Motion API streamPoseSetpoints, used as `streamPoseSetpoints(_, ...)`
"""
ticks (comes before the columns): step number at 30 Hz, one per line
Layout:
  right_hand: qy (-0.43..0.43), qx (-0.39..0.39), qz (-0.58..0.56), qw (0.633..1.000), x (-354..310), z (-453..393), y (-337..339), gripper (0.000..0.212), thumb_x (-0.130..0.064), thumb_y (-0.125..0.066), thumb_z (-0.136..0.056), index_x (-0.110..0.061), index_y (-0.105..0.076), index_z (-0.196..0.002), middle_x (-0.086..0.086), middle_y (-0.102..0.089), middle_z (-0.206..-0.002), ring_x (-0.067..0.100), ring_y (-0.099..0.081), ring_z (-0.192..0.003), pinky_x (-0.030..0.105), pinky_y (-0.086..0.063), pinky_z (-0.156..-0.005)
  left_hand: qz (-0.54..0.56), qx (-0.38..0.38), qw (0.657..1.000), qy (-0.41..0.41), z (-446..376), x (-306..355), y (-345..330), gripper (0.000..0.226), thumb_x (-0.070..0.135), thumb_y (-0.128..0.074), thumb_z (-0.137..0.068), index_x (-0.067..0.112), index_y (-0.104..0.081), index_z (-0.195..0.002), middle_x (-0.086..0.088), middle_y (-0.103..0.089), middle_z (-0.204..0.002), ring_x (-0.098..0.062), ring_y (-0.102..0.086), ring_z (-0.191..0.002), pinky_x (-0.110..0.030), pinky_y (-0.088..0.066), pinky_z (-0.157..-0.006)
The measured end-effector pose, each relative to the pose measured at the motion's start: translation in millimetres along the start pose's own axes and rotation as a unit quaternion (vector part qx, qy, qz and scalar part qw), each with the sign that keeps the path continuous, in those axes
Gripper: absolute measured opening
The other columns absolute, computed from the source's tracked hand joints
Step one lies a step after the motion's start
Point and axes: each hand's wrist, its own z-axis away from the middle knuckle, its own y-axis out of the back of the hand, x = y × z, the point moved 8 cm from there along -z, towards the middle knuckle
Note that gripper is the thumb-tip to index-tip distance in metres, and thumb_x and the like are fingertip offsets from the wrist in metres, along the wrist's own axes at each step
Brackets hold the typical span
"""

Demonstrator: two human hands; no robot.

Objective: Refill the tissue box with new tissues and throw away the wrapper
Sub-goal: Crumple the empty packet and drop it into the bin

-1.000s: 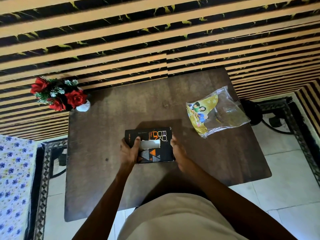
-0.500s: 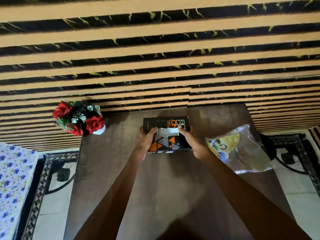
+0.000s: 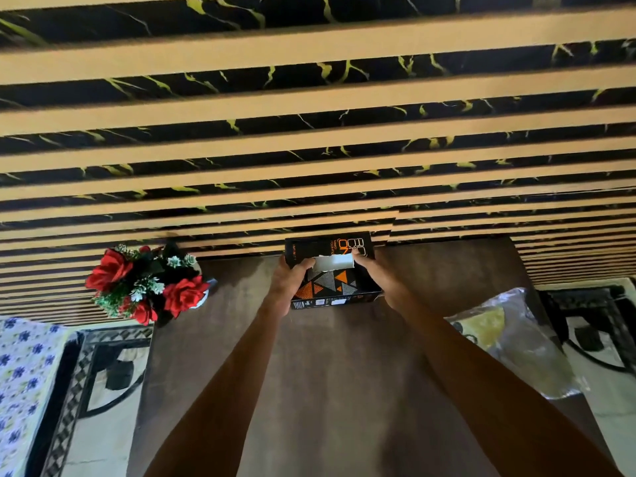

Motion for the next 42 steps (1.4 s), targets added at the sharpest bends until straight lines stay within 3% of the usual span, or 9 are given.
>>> streamPoseSetpoints(5,0.0,0.014,-0.004,1.0,-0.4,-4.1,6.7,0.056,-0.059,-0.058,-0.083,-0.027,-0.053,-0.128,0.002,-0.061,-0.124,0.022,-0.059,-0.112,0.04,-0.047,-0.098,0.002,0.046,0.999,0.008,-3.4,-6.0,5.0,0.042,0.037,-0.064,-0.087,0.014,-0.049,-0.118,-0.012,-0.057,-0.119,-0.029,-0.056,-0.11,-0.033,-0.047,-0.075)
streamPoseSetpoints(10,0.104,0.136,0.046,0.984,-6.0,44.6,49.6,0.033,-0.028,-0.06,-0.092,-0.014,-0.059,-0.122,0.003,-0.063,-0.122,0.018,-0.06,-0.108,0.023,-0.046,-0.082,-0.195,0.272,0.913,-0.232,50.0,30.3,-1.2,0.05,0.03,-0.062,-0.081,0.012,-0.051,-0.126,-0.013,-0.05,-0.121,-0.026,-0.05,-0.109,-0.041,-0.048,-0.09)
streamPoseSetpoints(15,0.153,0.236,0.174,0.944,37.2,122.6,120.5,0.018,-0.015,-0.072,-0.08,-0.018,-0.072,-0.098,0.006,-0.075,-0.1,0.025,-0.07,-0.092,0.041,-0.054,-0.088,-0.089,-0.056,0.965,-0.241,83.1,-8.7,-121.6,0.032,0.024,-0.062,-0.084,0.012,-0.058,-0.114,0.005,-0.059,-0.097,-0.009,-0.059,-0.082,-0.036,-0.051,-0.074)
streamPoseSetpoints(19,0.052,0.328,0.298,0.895,105.7,162.3,204.7,0.048,-0.035,-0.069,-0.074,-0.02,-0.06,-0.118,0.013,-0.059,-0.129,0.038,-0.051,-0.122,0.049,-0.038,-0.104,-0.2,-0.18,0.942,-0.201,112.4,-60.3,-208.1,0.076,0.049,-0.069,-0.068,0.017,-0.048,-0.134,-0.001,-0.047,-0.128,-0.018,-0.056,-0.113,-0.035,-0.05,-0.093)
streamPoseSetpoints(24,-0.105,0.268,0.278,0.917,183.0,177.5,269.1,0.104,-0.051,-0.078,-0.07,-0.03,-0.017,-0.151,0.017,-0.011,-0.16,0.042,-0.012,-0.146,0.064,-0.025,-0.111,-0.246,-0.205,0.936,-0.147,138.6,-90.9,-273.9,0.109,0.063,-0.064,-0.049,0.018,-0.034,-0.145,-0.01,-0.041,-0.141,-0.024,-0.046,-0.13,-0.039,-0.039,-0.11)
streamPoseSetpoints(27,-0.096,0.205,0.197,0.954,205.2,169.9,280.9,0.111,-0.043,-0.083,-0.068,-0.021,-0.015,-0.153,0.024,-0.019,-0.157,0.042,-0.026,-0.143,0.054,-0.032,-0.111,-0.23,-0.182,0.949,-0.119,152.1,-99.4,-301.7,0.112,0.058,-0.062,-0.042,0.02,-0.037,-0.144,-0.008,-0.047,-0.137,-0.021,-0.042,-0.127,-0.027,-0.035,-0.107)
streamPoseSetpoints(31,-0.108,0.131,0.069,0.983,235.6,162.2,282.0,0.134,-0.087,-0.063,-0.039,-0.036,-0.011,-0.151,0.013,-0.042,-0.149,0.036,-0.052,-0.126,0.043,-0.049,-0.092,-0.139,-0.132,0.98,-0.053,167.7,-113.5,-325.0,0.076,0.03,-0.085,-0.048,0.017,-0.053,-0.117,0.005,-0.061,-0.104,-0.019,-0.054,-0.102,-0.015,-0.048,-0.085)
streamPoseSetpoints(37,-0.083,0.034,-0.063,0.994,213.6,194.2,291.5,0.098,-0.047,-0.075,-0.076,-0.039,-0.012,-0.151,-0.002,-0.032,-0.146,0.024,-0.055,-0.107,0.037,-0.061,-0.053,-0.113,-0.211,0.968,-0.075,218.1,-116.4,-367.9,0.027,0.01,-0.069,-0.066,0.018,-0.071,-0.091,-0.005,-0.067,-0.088,-0.009,-0.06,-0.075,-0.027,-0.047,-0.07)
streamPoseSetpoints(42,0.028,0.052,0.001,0.998,202.6,211.7,329.1,0.073,-0.027,-0.071,-0.083,-0.038,-0.033,-0.144,0.001,-0.057,-0.118,0.022,-0.067,-0.09,0.026,-0.054,-0.049,-0.09,-0.15,0.981,-0.086,247.5,-112.3,-375.2,0.059,0.031,-0.079,-0.056,0.043,-0.063,-0.112,0.005,-0.062,-0.113,-0.004,-0.058,-0.103,-0.03,-0.051,-0.09)
